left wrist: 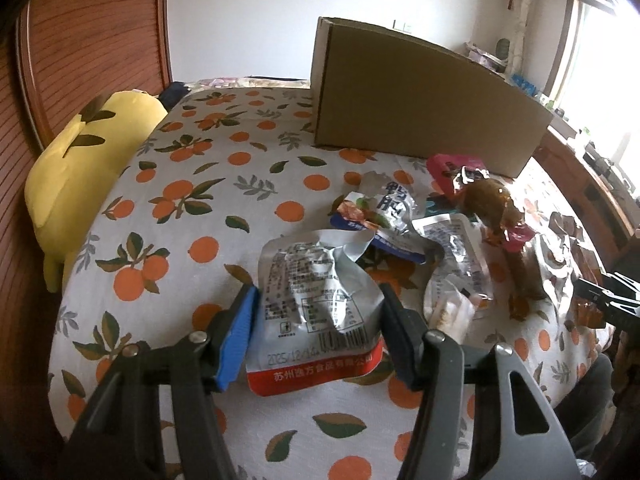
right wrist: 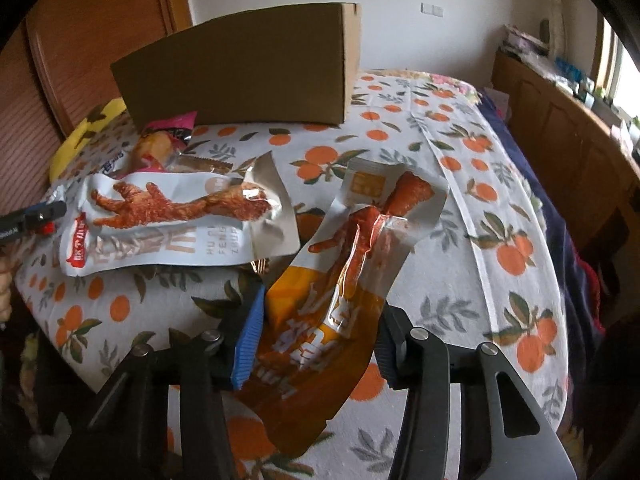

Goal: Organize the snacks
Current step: 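Close left tool on the white pouch while right tool grasps the orange bag, then carry both snacks over the cardboard box and open both tools to drop them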

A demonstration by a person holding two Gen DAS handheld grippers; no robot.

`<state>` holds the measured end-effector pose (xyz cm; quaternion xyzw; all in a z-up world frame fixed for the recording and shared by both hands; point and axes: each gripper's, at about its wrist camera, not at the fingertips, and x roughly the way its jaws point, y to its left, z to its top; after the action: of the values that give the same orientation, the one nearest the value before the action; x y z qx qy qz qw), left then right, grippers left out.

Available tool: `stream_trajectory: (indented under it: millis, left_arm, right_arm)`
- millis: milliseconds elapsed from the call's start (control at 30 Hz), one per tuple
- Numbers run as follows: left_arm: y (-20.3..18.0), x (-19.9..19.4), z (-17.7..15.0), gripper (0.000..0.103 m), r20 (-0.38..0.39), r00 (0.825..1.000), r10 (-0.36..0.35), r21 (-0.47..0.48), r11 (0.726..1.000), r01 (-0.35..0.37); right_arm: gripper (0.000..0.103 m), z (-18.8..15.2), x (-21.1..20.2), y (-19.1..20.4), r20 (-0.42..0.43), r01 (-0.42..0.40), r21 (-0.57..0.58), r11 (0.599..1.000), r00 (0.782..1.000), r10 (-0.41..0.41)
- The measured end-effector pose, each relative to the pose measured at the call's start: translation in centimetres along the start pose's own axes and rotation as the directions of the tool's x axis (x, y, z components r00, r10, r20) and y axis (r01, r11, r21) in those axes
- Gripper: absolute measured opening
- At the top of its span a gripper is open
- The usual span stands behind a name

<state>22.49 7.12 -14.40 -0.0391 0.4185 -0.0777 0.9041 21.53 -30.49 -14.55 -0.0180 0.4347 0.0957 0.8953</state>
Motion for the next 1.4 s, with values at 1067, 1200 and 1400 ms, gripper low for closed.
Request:
stream_trajectory:
  millis: [1067,1200,1400]
  left_arm:
    - [-5.8,-5.3,13.9,0.06,0.235,0.969,-0.076,0.168,0.985,0.036]
    - [-6.4,-4.3,16.9,0.06,0.254,0.964,-0.079,0.186,0.982,0.032]
    - [-7.3,-1.1,20.9,0.06,0.239,0.967,-0.091,0.205,0.978,0.041]
  right_arm:
    - [0.05,13.3,-6.7,0.4,0.259,-0.075,-0.157,0.985,0.959,0.114]
    - [0.05,16.5,-5.4,0.8,0.281,-0.103,-0.176,0.979,0.948,0.15]
    - [0.05,20.7,-1.7,2.2,0.262,-0.165,-0.208,0.964,0.94,0.218]
